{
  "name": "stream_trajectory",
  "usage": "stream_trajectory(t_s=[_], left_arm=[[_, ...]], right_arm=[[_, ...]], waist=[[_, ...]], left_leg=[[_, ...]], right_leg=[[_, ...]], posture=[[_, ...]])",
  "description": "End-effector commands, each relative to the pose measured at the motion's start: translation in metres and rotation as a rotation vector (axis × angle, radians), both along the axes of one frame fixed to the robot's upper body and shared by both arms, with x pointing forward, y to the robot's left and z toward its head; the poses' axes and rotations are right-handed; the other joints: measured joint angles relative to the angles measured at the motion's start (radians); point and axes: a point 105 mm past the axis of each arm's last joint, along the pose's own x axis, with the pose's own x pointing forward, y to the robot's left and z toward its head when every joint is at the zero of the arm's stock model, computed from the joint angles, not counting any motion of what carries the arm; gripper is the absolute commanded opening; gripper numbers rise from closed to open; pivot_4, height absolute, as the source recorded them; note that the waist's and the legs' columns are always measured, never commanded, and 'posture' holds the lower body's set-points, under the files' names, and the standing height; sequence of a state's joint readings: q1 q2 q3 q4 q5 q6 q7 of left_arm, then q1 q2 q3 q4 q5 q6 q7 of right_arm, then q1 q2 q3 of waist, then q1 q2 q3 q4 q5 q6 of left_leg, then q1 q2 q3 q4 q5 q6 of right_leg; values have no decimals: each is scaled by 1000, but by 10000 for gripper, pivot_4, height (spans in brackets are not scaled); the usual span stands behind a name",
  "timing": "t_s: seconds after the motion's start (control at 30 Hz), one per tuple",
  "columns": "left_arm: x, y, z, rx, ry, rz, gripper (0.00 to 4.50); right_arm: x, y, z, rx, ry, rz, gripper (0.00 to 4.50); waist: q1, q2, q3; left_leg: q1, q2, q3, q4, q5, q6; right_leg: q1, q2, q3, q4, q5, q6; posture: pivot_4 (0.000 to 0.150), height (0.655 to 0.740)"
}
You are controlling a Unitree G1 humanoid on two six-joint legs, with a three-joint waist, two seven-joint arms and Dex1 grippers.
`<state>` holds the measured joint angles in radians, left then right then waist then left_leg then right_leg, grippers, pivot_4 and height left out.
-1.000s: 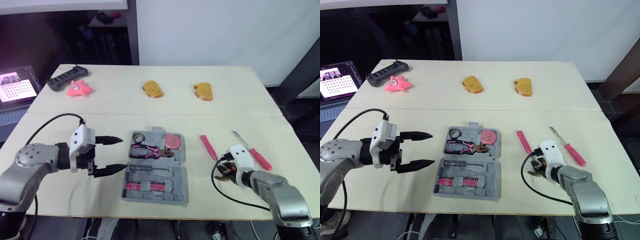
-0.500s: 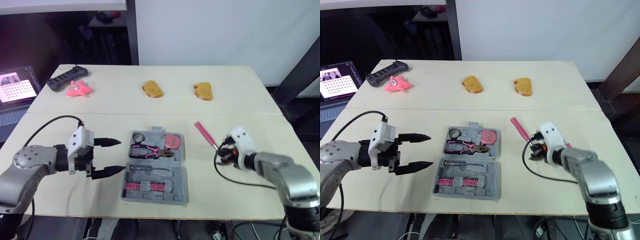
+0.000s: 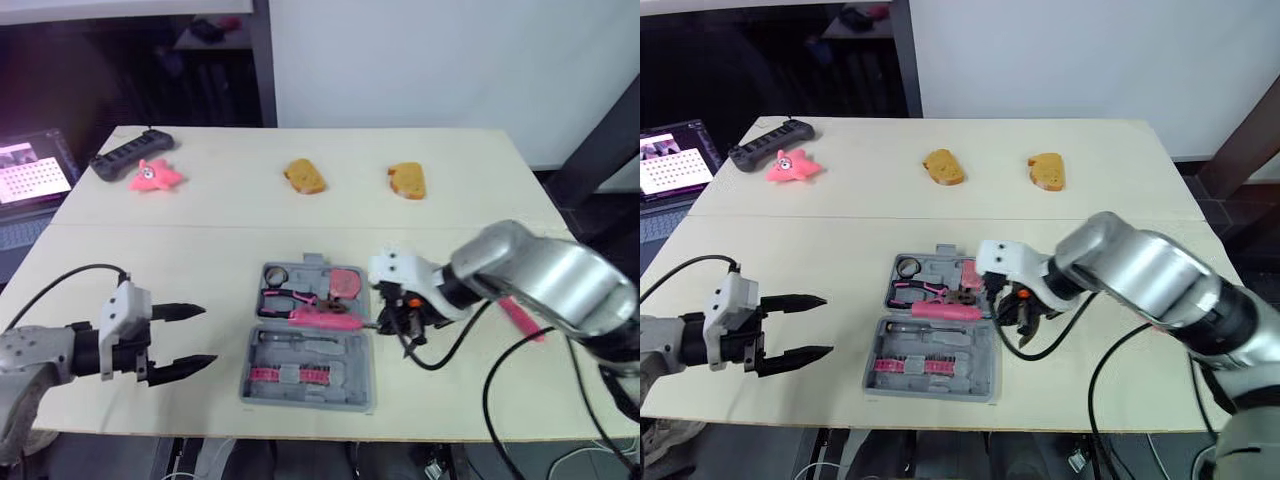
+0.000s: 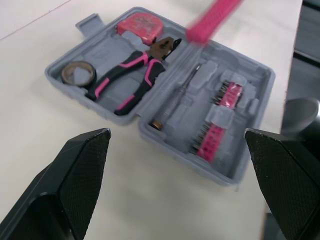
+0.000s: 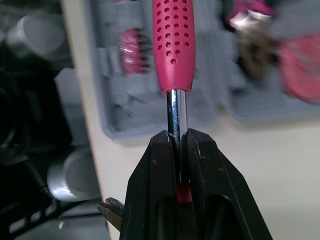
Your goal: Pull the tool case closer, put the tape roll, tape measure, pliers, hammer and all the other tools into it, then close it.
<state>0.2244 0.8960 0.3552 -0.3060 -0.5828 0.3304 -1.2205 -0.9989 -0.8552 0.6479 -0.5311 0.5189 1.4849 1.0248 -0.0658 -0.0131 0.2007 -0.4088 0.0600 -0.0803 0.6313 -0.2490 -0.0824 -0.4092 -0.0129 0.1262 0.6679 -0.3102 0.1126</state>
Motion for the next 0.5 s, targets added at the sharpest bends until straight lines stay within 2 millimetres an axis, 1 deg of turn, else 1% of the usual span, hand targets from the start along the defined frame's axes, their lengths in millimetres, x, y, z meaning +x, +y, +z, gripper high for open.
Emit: stream_trajectory(t_s=[0.03, 0.1, 0.17, 0.27, 0.37, 0.5], left_arm=[[-9, 2, 6, -5, -24, 19, 45000], [-16, 5, 2, 7, -10, 34, 45000], [-24, 6, -4, 27, 7, 36, 45000], [-33, 5, -8, 26, 23, 35, 45000], [-38, 4, -8, 26, 35, 35, 45000], [-40, 3, -9, 35, 50, 33, 45000]], right_arm=[[-6, 12, -6, -57, -31, 43, 504], [-10, 19, -11, -74, -40, 74, 504], [-9, 25, -15, -86, -62, 87, 504], [-7, 35, -22, -88, -83, 97, 504], [-4, 43, -26, -86, -92, 101, 504], [2, 48, -29, -89, -110, 96, 504]], waist=[[4, 0, 0], [4, 0, 0], [1, 0, 0], [-4, 0, 0], [-5, 0, 0], [-4, 0, 0]], left_leg=[[0, 0, 0, 0, 0, 0], [-1, -1, 1, 0, 0, 0], [-1, 0, 0, -1, 0, 0], [0, 0, 0, 0, 0, 0], [0, 0, 0, 0, 0, 0], [0, 0, 0, 0, 0, -1]], right_leg=[[0, -1, 0, 0, 0, 0], [0, -1, 0, -1, 0, 0], [-1, -1, 0, -1, 0, 0], [-1, -1, 0, 1, 0, 0], [-2, 0, 0, 1, 0, -1], [-1, 0, 0, 1, 1, -2]], posture=[[1500, 7314], [1500, 7314], [1500, 7314], [1500, 7314], [1500, 7314], [1500, 7314]])
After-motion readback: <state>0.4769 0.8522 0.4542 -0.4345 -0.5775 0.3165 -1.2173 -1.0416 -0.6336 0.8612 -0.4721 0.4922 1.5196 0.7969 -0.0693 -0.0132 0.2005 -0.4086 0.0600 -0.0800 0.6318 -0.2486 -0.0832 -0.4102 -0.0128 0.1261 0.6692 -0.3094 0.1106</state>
